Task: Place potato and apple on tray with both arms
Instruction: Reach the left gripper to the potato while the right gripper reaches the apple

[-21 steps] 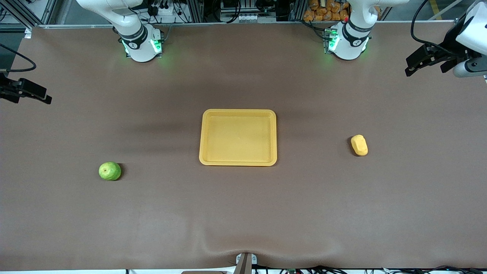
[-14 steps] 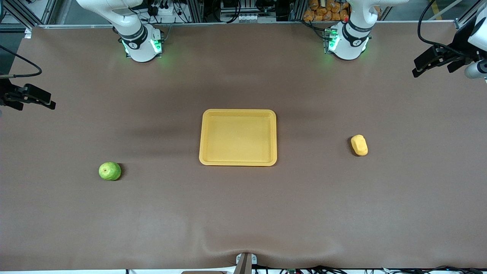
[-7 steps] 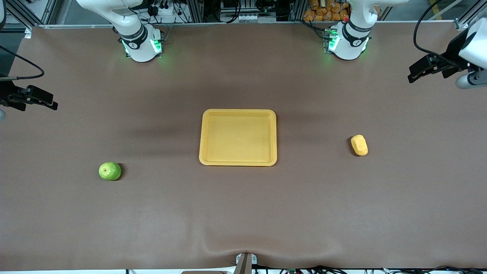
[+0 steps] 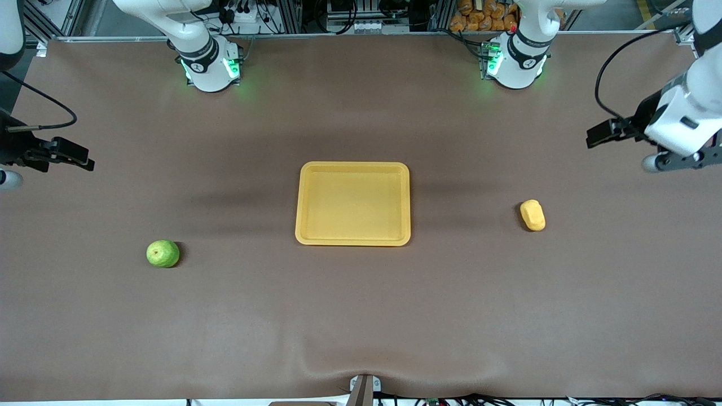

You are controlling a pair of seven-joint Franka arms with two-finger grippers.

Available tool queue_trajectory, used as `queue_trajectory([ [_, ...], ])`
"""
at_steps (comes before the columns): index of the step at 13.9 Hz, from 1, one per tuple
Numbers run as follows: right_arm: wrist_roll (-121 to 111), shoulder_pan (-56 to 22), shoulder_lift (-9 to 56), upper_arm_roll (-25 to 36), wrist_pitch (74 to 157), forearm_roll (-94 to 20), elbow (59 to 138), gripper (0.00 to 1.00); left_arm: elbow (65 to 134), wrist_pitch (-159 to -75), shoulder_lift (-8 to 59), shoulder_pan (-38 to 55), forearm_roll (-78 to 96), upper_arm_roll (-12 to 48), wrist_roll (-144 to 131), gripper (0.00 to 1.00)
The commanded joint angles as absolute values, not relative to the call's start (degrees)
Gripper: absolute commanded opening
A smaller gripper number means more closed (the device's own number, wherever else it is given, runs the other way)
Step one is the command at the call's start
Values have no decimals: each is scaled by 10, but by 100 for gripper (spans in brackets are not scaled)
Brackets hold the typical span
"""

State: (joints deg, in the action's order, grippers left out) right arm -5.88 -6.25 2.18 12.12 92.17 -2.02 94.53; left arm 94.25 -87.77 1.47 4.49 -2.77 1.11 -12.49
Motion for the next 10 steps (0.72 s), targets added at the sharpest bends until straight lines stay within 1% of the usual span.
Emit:
queue_trajectory([
  [1, -62, -63, 16, 123, 928, -15, 954, 100, 992, -944, 6, 45, -37, 12, -120, 100],
  [5, -62, -62, 15, 123, 944, -15, 972, 100, 1061, -1043, 9, 45, -59, 15, -121, 100],
  [8, -62, -63, 16, 123, 952, -16, 976, 100, 1074, -1071, 32, 41, -59, 15, -128, 100],
  [10, -63, -63, 15, 123, 972, -16, 996, 100, 1098, -1104, 35, 40, -58, 15, -136, 100],
])
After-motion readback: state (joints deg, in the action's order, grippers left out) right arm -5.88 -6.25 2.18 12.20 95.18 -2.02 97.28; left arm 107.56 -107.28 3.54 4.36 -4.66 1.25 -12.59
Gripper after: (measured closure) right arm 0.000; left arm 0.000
